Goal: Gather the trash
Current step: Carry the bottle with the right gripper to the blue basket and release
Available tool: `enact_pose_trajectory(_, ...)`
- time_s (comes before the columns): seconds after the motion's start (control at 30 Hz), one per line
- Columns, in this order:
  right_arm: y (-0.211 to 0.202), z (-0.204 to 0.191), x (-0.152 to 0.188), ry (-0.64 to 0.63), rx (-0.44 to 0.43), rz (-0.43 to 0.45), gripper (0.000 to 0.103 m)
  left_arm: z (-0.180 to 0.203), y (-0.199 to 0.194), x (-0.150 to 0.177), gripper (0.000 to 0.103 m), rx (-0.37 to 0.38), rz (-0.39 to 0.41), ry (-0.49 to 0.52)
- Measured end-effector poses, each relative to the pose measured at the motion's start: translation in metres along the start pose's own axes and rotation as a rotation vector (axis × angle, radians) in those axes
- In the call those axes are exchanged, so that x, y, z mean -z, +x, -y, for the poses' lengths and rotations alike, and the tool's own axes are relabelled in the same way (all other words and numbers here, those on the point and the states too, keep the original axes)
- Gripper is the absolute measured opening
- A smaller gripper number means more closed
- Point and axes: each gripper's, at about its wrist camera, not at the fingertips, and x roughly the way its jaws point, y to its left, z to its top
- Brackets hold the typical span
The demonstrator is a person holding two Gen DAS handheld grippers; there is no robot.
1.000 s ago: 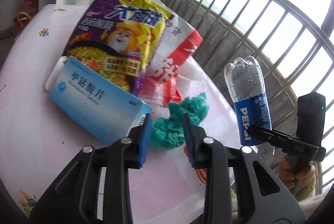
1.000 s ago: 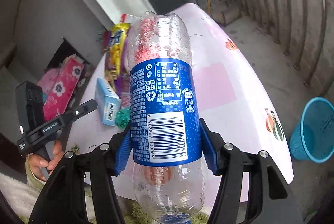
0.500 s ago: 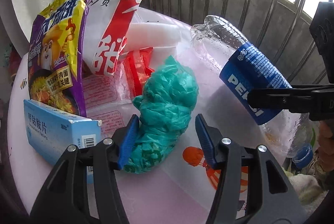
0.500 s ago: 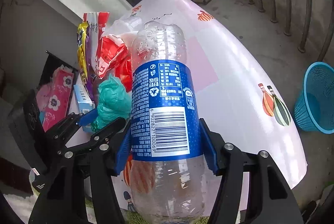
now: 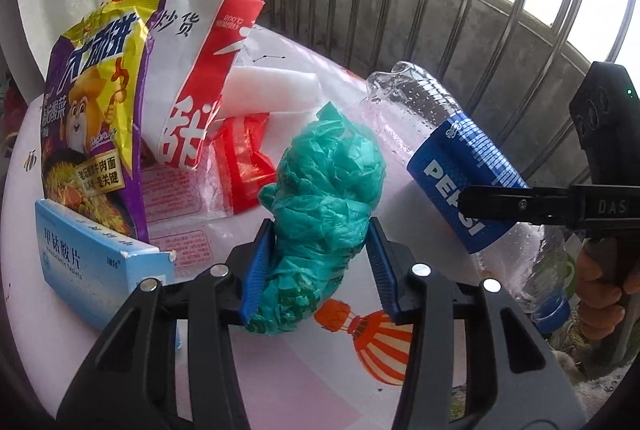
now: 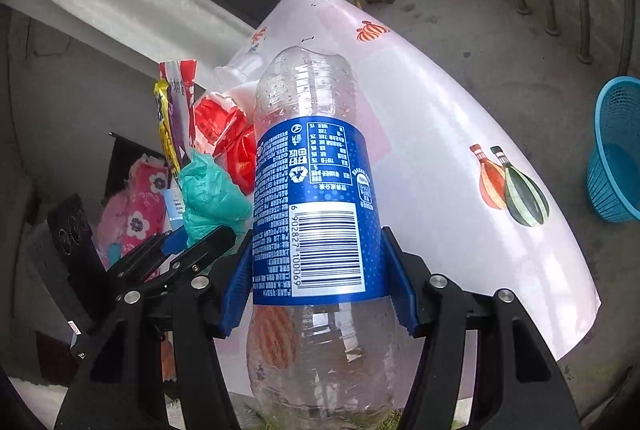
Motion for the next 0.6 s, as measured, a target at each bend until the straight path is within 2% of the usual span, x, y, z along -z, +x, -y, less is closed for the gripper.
enact_pose_trajectory(0.2,-0.031,0.020,-0.004,0.069,-0.027,0.074,0.058,0.023,0.001,-0.027,0.044,0.125,0.001,0.011)
enact_pose_trajectory(0.37,-0.084,0.057,-0.009,0.168,0.019,0.229,0.058,0.063,0.023,-0.068,0.044,0.287,-0.029,0.025)
enact_pose_trajectory(0.47,-0.112,0.101,-0.011,0.329,0.022,0.313,0.058,0.089,0.051,-0.092,0.044,0.382,-0.087,0.020)
enact_pose_trajectory(0.53,-0.124,0.135,-0.011,0.465,0.015,0.354,0.058,0.112,0.081,-0.112,0.044,0.437,-0.155,0.020)
enact_pose_trajectory(0.6,-0.128,0.167,-0.011,0.577,0.004,0.388,0.058,0.137,0.111,-0.122,0.044,0.450,-0.219,0.040)
